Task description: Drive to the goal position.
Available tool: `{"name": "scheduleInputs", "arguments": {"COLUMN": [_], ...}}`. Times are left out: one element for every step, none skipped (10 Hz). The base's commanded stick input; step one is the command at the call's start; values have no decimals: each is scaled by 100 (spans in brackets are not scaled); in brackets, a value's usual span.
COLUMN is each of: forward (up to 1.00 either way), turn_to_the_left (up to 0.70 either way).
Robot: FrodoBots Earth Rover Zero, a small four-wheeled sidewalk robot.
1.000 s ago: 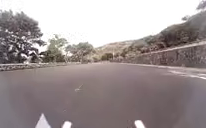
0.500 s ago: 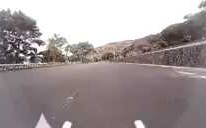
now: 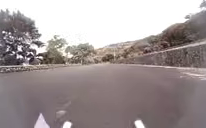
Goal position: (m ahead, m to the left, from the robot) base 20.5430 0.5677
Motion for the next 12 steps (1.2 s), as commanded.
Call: {"name": "scheduleInputs", "arguments": {"forward": [100, 100, 100, 100, 100, 100, 100, 100, 100, 100, 100, 100], "turn_to_the_left": [0, 0, 0, 0, -12, -36, -40, -40, -30, -5, 0, 0]}}
